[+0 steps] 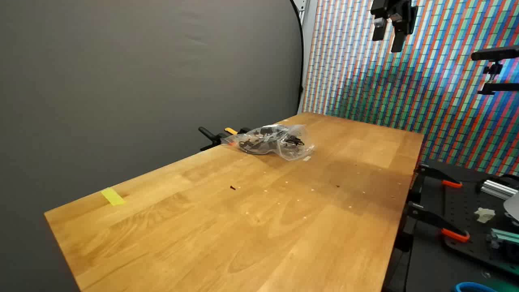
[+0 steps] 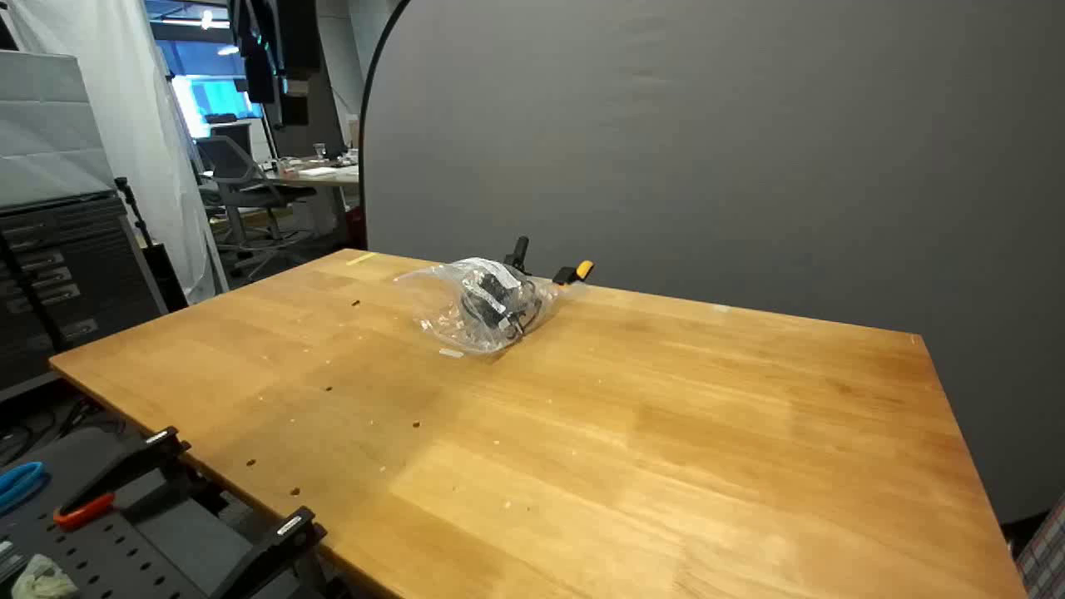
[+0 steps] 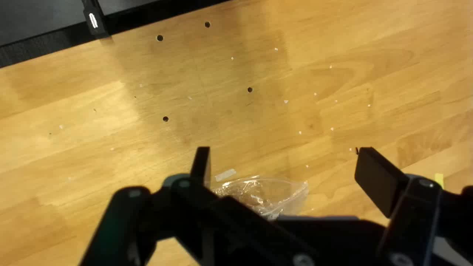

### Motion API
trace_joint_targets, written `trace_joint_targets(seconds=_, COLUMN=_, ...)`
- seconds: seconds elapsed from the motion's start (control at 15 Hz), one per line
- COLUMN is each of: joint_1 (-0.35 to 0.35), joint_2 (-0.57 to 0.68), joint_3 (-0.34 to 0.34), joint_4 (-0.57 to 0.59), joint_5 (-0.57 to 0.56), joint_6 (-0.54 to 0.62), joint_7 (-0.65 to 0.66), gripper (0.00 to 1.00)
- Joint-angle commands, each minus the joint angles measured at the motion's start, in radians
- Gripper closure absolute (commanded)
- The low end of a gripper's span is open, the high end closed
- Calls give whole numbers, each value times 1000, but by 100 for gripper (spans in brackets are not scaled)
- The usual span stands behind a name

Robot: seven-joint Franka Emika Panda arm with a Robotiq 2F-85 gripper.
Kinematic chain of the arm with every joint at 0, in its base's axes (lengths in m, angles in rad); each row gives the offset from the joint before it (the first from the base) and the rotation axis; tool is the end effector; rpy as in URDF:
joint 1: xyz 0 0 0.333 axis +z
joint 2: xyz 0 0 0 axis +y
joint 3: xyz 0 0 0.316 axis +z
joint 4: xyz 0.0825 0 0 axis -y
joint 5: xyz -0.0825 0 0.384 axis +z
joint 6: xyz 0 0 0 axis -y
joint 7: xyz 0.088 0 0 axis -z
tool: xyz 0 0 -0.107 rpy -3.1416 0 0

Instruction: Remove the cables from the plastic bag and put them on the table

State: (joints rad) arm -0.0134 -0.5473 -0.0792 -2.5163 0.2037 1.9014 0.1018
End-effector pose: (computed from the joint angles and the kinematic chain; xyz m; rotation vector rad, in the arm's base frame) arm 0.3728 -0.0209 0.4616 -2.8855 0.3693 0.1062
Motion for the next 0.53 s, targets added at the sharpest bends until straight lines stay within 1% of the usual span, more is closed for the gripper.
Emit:
trace_joint_targets(seconds=0.0, joint_1=-16, joint_2=1, joint_3=14, joint_4=4, joint_5=7, joint_6=-2, joint_7=-7, gripper=0)
trace_joint_targets(seconds=0.47, joint_1=-16, joint_2=-1, joint_3=14, joint_4=12, joint_5=7, joint_6=-2, joint_7=-7, gripper=0)
